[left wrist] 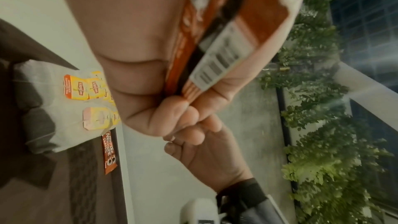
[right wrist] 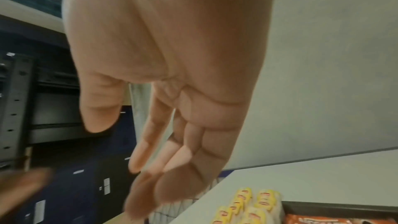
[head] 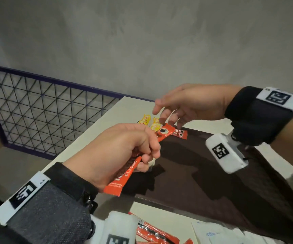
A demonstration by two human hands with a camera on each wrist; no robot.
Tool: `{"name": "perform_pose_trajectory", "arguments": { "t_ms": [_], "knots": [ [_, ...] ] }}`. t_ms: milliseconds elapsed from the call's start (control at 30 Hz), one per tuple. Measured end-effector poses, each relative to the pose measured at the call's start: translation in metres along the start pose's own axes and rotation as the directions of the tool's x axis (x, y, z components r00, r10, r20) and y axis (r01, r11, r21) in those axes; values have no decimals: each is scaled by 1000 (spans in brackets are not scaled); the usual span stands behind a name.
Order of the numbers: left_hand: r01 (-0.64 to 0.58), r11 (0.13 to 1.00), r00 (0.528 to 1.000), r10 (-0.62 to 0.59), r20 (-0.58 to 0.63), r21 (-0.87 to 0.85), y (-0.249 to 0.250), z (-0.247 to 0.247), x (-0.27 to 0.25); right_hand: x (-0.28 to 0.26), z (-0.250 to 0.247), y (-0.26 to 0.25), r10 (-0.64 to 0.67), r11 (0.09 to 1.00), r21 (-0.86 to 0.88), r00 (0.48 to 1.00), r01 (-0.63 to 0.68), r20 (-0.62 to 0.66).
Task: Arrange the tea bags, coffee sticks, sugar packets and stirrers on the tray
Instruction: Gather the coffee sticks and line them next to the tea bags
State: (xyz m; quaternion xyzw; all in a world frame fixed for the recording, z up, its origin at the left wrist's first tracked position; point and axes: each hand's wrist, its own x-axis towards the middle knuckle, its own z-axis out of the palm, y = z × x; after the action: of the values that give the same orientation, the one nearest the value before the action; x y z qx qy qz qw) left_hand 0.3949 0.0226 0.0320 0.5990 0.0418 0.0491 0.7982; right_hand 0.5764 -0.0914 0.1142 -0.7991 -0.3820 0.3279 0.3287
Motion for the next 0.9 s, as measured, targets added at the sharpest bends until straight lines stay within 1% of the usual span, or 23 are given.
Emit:
{"name": "perform_pose_trajectory", "arguments": {
  "t_ms": [67, 100, 133, 233, 333, 400, 467, 533, 667, 733, 800, 867, 900],
  "knots": [
    [8, 1000, 1000, -7, -7, 15, -1, 2, -2, -17, 11, -13, -9, 997, -78, 989, 21, 145],
    [13, 1000, 1000, -12, -16, 19, -1, 3, -2, -23, 16, -16, -20, 990, -135, 984, 44, 178],
    [16, 1000, 999, -15, -32, 25, -1, 3, -3, -28, 20, -18, -27, 980, -187, 984, 61, 178],
    [27, 1000, 996, -25, -84, 14, 0, 4, -4, -38, 23, -20, -26, 962, -270, 995, 50, 93],
    [0, 1000, 989, -2, -148, -12, -1, 6, -3, -48, 20, -21, -43, 970, -237, 999, 46, 19],
    [-32, 999, 979, 35, -203, 17, -4, 6, 0, -55, 17, -20, -59, 978, -202, 998, 54, -16],
    [-58, 996, 968, 74, -241, 73, -7, 4, 2, -60, 15, -19, -62, 980, -189, 998, 57, -18],
    [-72, 993, 961, 93, -261, 90, -8, 2, 3, -65, 14, -17, -57, 979, -199, 998, 55, -6],
    [-99, 995, 954, 101, -283, 22, -7, 3, 2, -67, 8, -12, -18, 975, -221, 1000, 14, -16],
    [-111, 993, 935, 94, -342, -31, -4, 4, 2, -63, -1, -6, 13, 970, -243, 997, -30, -70],
    [-142, 984, 895, 81, -438, -107, -1, 1, 3, -55, -16, 4, 36, 959, -269, 982, -85, -183],
    [-194, 964, 853, 73, -517, -184, 2, -6, 4, -44, -32, 21, 70, 956, -250, 946, -154, -316],
    [-218, 950, 840, 66, -539, -224, 4, -8, 4, -38, -38, 31, 101, 955, -224, 922, -195, -374]
  ]
}}
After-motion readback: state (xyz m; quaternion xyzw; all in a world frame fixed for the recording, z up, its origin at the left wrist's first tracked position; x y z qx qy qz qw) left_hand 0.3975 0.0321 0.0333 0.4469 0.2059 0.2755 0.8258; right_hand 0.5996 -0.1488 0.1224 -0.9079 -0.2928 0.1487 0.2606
